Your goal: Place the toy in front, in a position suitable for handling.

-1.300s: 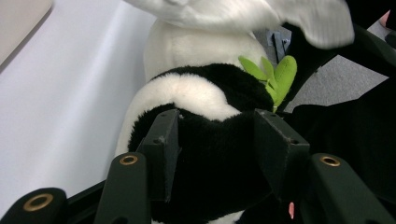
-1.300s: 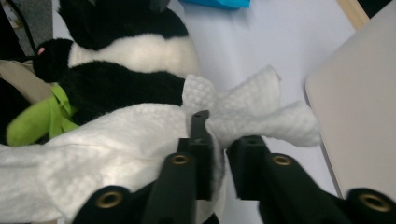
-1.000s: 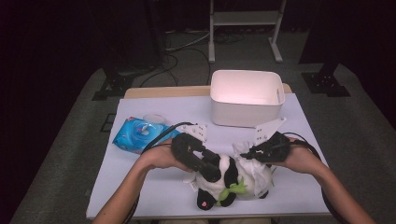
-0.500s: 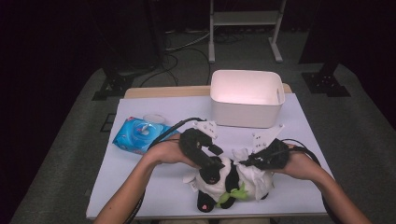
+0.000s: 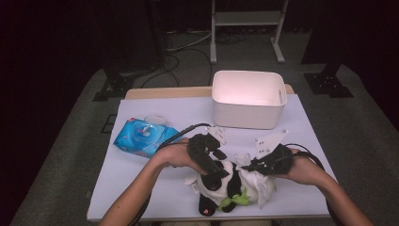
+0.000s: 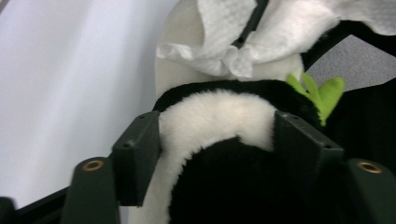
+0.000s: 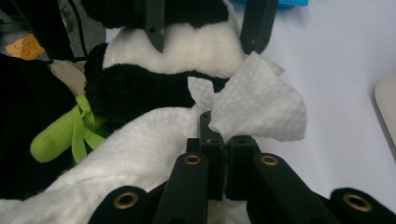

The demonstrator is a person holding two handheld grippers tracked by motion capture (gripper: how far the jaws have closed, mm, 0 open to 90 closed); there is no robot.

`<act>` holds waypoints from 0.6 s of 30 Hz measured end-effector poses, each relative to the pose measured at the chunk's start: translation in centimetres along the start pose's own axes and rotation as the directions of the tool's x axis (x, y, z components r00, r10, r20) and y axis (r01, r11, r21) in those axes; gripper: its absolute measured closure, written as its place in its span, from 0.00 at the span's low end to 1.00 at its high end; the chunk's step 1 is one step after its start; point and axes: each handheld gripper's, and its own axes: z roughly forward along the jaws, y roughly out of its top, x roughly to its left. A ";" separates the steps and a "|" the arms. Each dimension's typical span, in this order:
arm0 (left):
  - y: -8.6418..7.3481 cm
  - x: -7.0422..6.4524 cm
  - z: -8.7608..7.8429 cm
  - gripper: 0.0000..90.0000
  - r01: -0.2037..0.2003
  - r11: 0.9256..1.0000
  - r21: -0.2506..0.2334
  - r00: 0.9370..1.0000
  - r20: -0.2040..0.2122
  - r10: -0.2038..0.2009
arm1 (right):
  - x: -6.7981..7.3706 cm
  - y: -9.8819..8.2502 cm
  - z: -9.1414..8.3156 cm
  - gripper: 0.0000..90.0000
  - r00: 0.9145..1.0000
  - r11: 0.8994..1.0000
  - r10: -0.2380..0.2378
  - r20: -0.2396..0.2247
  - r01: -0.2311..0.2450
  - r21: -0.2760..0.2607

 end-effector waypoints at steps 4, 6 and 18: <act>-0.1 0.4 0.7 0.28 0.021 1.000 0.016 0.999 0.024 -0.021 | 0.2 0.1 0.1 0.97 1.000 1.000 0.005 -0.006 -0.005 0.001; -0.1 0.7 1.1 0.26 0.040 0.999 0.021 0.998 0.049 -0.041 | 0.2 0.1 0.1 0.97 1.000 1.000 0.002 -0.012 -0.002 0.003; 0.8 1.7 0.8 0.47 0.025 0.999 0.023 0.996 0.088 -0.027 | -0.9 -0.3 -1.1 0.97 0.999 0.999 0.032 -0.007 -0.033 -0.040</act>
